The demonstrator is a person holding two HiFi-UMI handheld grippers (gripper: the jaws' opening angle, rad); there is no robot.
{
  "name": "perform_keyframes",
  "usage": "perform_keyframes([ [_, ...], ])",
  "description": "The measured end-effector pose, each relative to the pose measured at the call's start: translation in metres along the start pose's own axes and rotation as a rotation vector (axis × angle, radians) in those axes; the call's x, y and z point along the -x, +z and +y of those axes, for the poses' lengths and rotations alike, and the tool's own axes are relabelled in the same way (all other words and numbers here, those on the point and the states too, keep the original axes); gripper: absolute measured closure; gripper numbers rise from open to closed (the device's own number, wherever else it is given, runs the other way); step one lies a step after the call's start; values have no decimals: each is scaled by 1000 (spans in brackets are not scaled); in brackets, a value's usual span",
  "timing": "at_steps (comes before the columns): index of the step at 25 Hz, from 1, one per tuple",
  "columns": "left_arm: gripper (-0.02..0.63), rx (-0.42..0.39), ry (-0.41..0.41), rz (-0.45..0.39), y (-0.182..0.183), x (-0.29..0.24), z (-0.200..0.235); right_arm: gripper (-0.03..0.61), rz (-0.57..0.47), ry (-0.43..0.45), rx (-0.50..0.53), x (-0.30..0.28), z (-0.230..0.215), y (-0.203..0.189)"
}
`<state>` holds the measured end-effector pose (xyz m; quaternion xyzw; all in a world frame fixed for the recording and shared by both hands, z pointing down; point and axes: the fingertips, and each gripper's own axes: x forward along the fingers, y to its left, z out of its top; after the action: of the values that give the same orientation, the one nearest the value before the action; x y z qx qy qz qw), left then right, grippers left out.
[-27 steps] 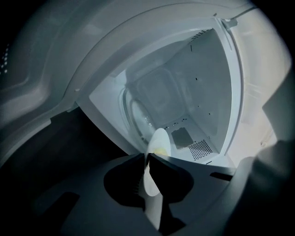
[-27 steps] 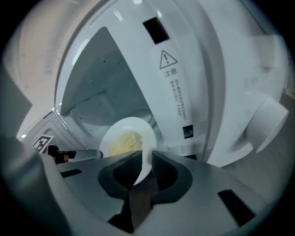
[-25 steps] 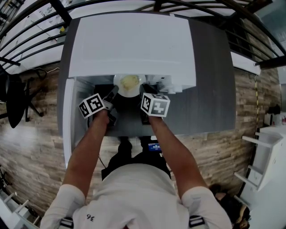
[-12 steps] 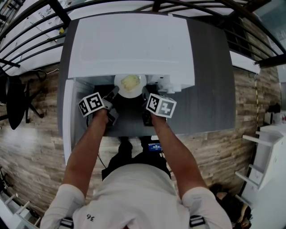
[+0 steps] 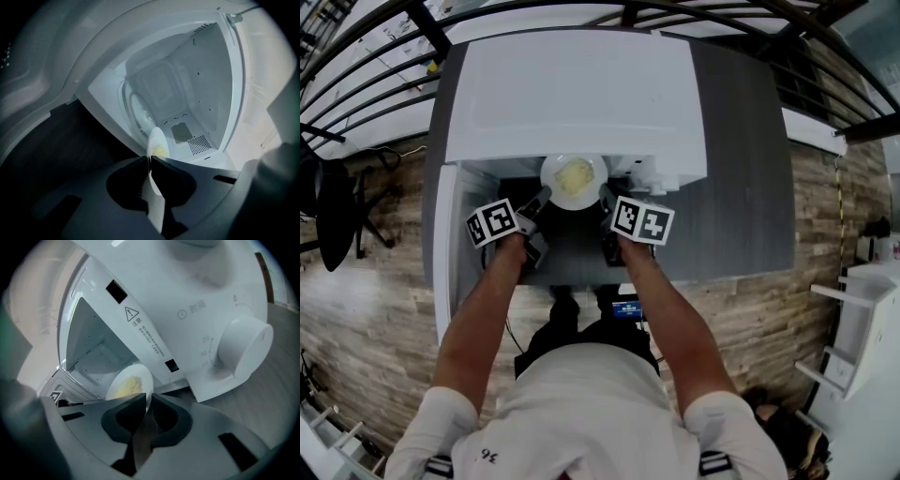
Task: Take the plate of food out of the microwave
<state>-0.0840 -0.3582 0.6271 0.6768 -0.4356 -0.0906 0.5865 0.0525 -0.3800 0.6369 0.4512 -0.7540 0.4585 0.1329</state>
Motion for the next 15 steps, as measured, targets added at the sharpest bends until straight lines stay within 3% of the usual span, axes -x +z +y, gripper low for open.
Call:
perform_keyframes([
  [15,586,-74,-70,66,-28,26,-35,547,-13,42,25,48,10,-3],
])
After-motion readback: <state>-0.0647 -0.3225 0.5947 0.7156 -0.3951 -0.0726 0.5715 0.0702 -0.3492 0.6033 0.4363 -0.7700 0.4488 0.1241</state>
